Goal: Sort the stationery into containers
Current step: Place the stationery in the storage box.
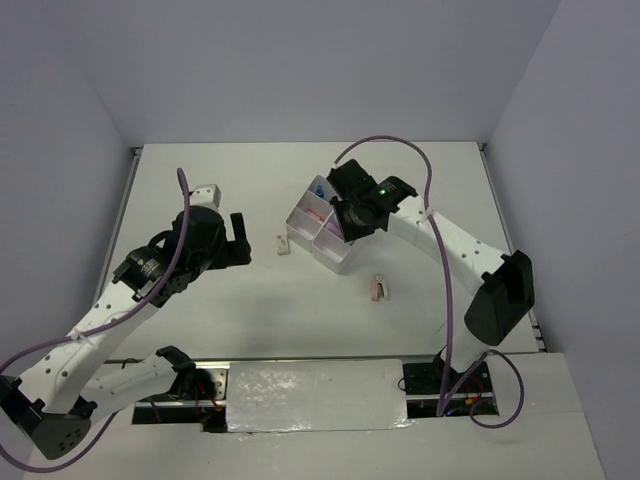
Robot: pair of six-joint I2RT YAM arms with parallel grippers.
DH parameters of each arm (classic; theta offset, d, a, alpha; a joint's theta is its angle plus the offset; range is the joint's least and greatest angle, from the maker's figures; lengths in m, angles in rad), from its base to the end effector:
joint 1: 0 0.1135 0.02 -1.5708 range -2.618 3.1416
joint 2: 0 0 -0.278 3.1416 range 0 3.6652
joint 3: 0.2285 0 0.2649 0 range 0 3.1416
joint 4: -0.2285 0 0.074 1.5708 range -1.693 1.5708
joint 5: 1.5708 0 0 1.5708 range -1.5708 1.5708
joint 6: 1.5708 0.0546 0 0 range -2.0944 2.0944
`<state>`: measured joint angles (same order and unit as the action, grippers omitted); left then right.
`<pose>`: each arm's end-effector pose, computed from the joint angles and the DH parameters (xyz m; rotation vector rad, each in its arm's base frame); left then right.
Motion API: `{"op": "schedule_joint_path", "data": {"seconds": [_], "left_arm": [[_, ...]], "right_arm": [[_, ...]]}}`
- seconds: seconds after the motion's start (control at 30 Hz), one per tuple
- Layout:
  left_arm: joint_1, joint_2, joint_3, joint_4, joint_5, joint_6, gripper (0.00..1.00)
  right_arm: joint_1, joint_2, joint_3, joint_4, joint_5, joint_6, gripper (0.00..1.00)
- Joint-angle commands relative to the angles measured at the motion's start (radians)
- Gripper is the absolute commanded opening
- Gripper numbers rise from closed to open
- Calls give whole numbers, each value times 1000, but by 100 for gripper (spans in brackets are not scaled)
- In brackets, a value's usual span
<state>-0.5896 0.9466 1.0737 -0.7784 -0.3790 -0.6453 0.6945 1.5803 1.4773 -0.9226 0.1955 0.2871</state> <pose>0.1817 -0.0972 0.3557 -0.2668 2.1666 -0.2831 0.2770 0.2169 0.3156 -0.4507 2.5302 0.1163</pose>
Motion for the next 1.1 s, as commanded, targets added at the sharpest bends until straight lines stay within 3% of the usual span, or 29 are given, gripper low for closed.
{"op": "schedule_joint_path", "data": {"seconds": [0.0,0.37,0.7,0.8,0.83,0.9,1.07], "left_arm": [[7,-23,6,25,14,41,99],[10,-42,-26,24,20,67,99],[10,-52,-43,36,32,81,99],[10,-58,-46,41,38,84,99],[10,-58,-46,38,37,84,99],[10,-57,-44,34,37,85,99],[10,-49,-46,42,45,87,99]], "right_arm": [[-12,65,121,-100,2,-39,0],[-13,291,411,-372,67,-111,0],[-21,323,440,-417,73,-144,0],[-29,343,452,-417,64,-155,12],[-30,352,463,-420,65,-155,25],[-32,359,477,-423,67,-157,33],[-32,357,526,-420,59,-163,79]]}}
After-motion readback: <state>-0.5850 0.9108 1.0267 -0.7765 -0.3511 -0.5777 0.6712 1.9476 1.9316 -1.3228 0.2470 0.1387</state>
